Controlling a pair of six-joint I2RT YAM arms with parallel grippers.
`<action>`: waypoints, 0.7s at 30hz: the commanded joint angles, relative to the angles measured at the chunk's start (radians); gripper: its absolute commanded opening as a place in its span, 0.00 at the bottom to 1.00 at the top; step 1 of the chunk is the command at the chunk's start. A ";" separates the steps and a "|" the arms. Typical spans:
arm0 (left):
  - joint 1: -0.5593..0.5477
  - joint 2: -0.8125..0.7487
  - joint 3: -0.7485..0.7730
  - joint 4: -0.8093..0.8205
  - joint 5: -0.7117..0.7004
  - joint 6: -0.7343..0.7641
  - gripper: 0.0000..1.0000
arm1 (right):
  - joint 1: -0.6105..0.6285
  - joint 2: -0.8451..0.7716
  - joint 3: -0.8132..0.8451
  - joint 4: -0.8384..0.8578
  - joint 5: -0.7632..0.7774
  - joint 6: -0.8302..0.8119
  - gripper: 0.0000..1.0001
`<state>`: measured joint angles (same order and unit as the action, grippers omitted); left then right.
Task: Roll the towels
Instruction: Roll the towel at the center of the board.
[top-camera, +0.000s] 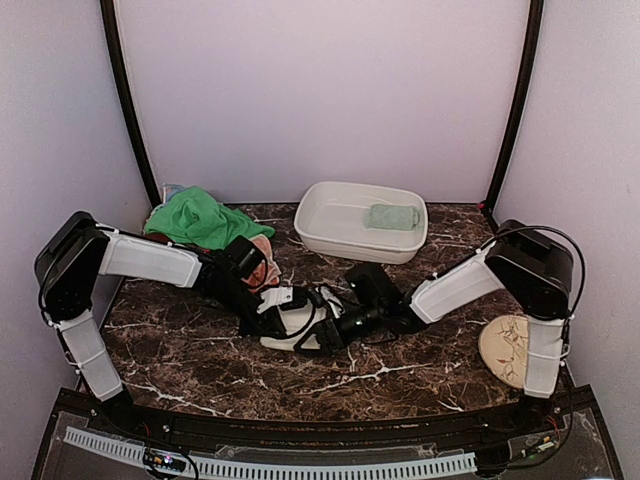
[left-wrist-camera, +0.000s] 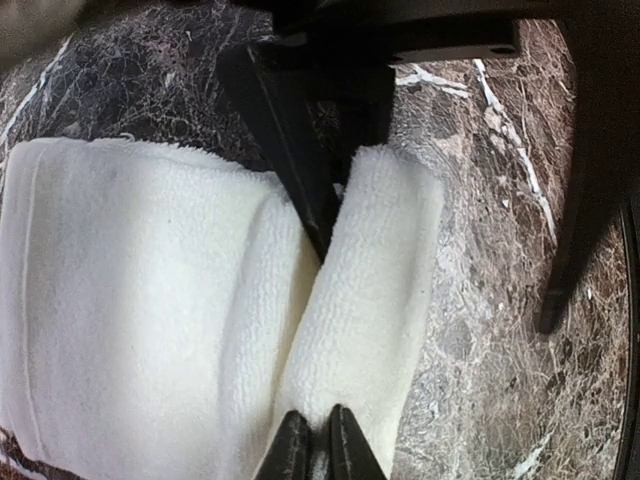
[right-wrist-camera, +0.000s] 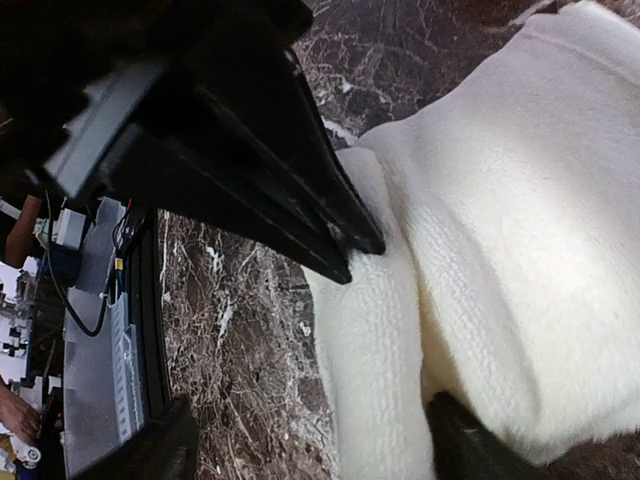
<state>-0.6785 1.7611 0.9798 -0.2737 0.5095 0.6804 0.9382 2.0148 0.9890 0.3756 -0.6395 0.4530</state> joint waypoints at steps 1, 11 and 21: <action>0.011 0.053 0.040 -0.150 0.006 -0.012 0.11 | -0.013 -0.126 -0.080 -0.018 0.193 -0.048 1.00; 0.034 0.120 0.132 -0.251 0.045 -0.033 0.11 | -0.008 -0.640 -0.493 0.233 1.025 -0.021 1.00; 0.040 0.217 0.246 -0.354 0.066 -0.071 0.11 | 0.304 -0.470 -0.501 0.351 1.176 -0.950 1.00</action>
<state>-0.6437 1.9190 1.1969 -0.5262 0.6064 0.6289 1.1042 1.4090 0.4625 0.6670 0.3656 -0.0467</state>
